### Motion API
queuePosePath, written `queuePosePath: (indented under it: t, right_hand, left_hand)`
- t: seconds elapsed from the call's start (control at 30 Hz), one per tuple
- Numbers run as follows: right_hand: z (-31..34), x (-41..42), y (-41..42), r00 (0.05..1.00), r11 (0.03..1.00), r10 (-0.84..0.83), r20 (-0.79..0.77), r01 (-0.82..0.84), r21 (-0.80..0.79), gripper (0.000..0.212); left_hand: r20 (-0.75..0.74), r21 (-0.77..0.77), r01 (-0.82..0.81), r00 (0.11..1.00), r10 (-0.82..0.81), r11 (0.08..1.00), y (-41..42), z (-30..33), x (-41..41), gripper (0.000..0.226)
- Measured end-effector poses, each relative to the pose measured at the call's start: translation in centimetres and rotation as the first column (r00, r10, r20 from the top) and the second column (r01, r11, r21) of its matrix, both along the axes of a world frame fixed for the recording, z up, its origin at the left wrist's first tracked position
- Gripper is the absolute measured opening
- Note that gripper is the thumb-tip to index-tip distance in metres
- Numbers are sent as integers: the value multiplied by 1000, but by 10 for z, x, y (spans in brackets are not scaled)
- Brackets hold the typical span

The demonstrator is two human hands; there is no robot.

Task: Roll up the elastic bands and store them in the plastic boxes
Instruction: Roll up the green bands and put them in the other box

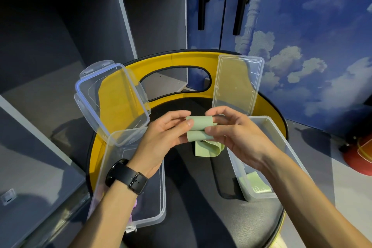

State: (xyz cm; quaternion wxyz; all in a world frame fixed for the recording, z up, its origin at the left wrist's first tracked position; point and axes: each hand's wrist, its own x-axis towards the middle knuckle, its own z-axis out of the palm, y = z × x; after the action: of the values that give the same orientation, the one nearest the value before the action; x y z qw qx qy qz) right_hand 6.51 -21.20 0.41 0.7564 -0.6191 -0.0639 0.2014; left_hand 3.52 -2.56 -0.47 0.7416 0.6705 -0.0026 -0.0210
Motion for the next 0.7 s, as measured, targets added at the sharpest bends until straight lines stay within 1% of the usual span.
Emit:
queuePosePath:
  t: [0.1, 0.23, 0.3, 0.37, 0.43, 0.5, 0.6, 0.7]
  right_hand:
    - [-5, 1, -2, 1000, 1000, 7, 10, -6, -25, 31]
    - [-8, 0, -1, 999, 1000, 0, -38, 0, 16, 31]
    - [-10, 0, -2, 1000, 998, 24, -16, -25, -51, 29]
    - [-11, 1, -5, 995, 981, 82, 48, -72, -179, 24]
    - [-7, 4, -9, 981, 940, 147, 128, -98, -328, 23]
    - [1, 7, -14, 956, 886, 231, 181, -130, -444, 23]
    - [15, 12, -20, 895, 752, 373, 243, -139, -645, 25]
    - [28, 13, -24, 823, 619, 491, 286, -99, -779, 30]
  left_hand:
    - [15, 50, -3, 1000, 2, 999, 0, -3, 0, 27]
    - [25, 87, 7, 1000, -10, 996, -2, -7, -2, 29]
    - [32, 100, 5, 999, -8, 995, -4, -9, -4, 31]
    - [32, 108, 2, 999, -5, 994, -5, -9, -5, 33]
    - [40, 122, 13, 999, -18, 992, -7, -8, -6, 34]
    - [55, 150, 22, 998, -30, 988, -11, -6, -8, 36]
    - [70, 159, 36, 996, -48, 987, -18, -2, -11, 39]
    - [90, 210, 57, 993, -78, 976, -27, 2, -11, 41]
